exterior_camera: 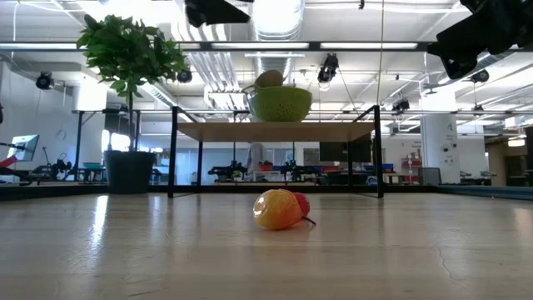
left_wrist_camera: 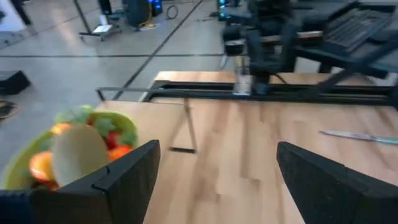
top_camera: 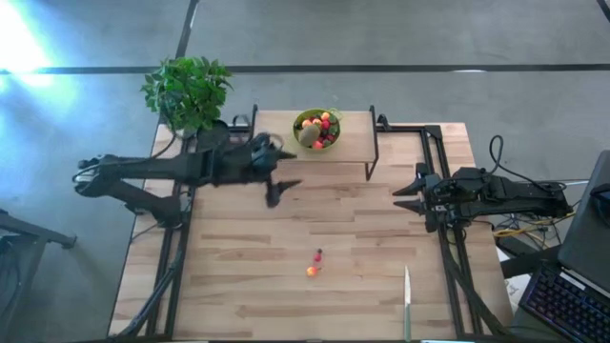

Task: Pick & Place Fruit
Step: Put the yellow peach into the green strainer bowl on the shelf

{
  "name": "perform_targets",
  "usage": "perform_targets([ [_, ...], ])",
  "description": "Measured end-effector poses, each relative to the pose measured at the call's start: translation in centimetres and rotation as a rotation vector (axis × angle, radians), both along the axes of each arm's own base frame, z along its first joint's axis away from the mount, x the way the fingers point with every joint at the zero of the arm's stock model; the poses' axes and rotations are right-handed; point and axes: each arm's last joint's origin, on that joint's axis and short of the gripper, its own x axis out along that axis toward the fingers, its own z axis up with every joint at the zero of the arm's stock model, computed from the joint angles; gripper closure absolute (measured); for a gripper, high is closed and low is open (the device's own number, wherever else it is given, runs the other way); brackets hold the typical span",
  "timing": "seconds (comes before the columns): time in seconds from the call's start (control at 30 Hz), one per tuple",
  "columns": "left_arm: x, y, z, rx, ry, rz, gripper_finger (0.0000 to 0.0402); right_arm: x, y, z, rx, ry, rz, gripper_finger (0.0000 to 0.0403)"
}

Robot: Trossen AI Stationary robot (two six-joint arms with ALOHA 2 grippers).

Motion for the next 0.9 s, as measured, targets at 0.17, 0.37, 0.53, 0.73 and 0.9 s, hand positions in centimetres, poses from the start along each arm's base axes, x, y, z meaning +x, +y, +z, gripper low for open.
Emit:
perform_targets([
  [0.17,-2.6,-2.9,-3.1,-0.014,-0.007,-0.023,0.0073,0.0,0.0,0.0,0.000,0.000,0.000,0.0265],
  [0.37,-5.8,-4.9,-6.0,-0.024,-0.036,-0.078,0.0073,0.0,0.0,0.0,0.000,0.000,0.000,0.0249],
  [0.53,-7.9,-5.6,-8.4,-0.042,-0.030,-0.135,0.0073,0.0,0.0,0.1,-0.001,-0.014,0.000,0.0238],
  [0.73,-9.4,-5.6,-11.4,-0.061,-0.034,-0.152,0.0073,0.4,0.0,0.8,-0.084,-0.088,0.009,0.0225],
  [0.9,-10.3,-5.4,-13.6,-0.042,-0.057,-0.162,0.0073,1.4,0.0,2.6,0.004,-0.259,-0.007,0.0219],
])
